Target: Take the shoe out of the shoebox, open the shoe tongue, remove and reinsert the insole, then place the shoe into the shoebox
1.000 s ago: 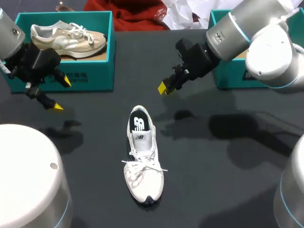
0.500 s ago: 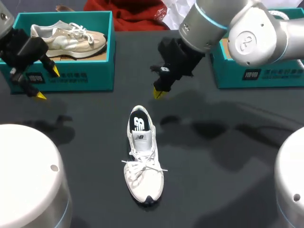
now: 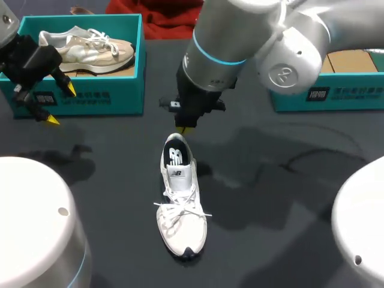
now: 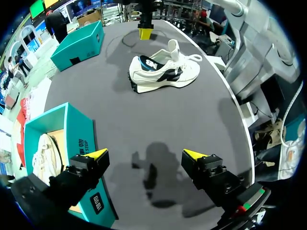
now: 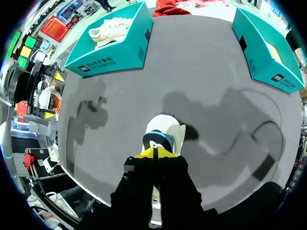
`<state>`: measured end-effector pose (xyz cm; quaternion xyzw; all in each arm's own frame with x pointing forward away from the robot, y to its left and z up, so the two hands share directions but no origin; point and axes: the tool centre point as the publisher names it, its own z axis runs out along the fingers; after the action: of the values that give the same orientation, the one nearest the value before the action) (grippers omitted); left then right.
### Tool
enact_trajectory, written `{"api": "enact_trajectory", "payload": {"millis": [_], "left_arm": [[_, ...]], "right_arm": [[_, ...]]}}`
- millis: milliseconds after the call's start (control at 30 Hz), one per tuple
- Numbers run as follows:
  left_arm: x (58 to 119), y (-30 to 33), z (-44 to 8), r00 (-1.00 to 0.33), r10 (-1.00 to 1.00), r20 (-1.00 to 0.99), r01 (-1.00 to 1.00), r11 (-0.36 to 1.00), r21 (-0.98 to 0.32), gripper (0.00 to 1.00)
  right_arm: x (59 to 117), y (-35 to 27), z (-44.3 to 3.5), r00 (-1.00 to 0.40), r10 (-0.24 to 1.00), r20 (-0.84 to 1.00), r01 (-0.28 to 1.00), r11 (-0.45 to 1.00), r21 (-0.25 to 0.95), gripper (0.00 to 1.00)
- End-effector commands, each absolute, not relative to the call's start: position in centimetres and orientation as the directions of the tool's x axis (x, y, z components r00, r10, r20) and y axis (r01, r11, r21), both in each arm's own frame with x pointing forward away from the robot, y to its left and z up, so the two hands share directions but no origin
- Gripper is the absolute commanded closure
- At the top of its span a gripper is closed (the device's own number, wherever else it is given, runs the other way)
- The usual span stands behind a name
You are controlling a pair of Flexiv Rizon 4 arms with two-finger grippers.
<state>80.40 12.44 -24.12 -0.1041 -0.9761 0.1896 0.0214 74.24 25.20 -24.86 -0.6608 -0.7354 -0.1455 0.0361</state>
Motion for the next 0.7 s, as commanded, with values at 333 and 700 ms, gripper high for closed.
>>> {"api": "enact_trajectory", "payload": {"millis": [333, 700], "left_arm": [[80.4, 12.5, -24.1, -0.977, 0.212, 0.002, 0.196, 0.907, -0.373, 0.0], [80.4, 12.5, -24.1, -0.977, 0.212, 0.002, 0.196, 0.907, -0.373, 0.0]], "right_arm": [[72.5, 28.0, -25.7, 0.054, 0.997, -0.058, 0.98, -0.041, 0.196, 1.0], [71.4, 28.9, -26.0, 0.259, 0.932, -0.254, 0.944, -0.187, 0.273, 1.0]]}}
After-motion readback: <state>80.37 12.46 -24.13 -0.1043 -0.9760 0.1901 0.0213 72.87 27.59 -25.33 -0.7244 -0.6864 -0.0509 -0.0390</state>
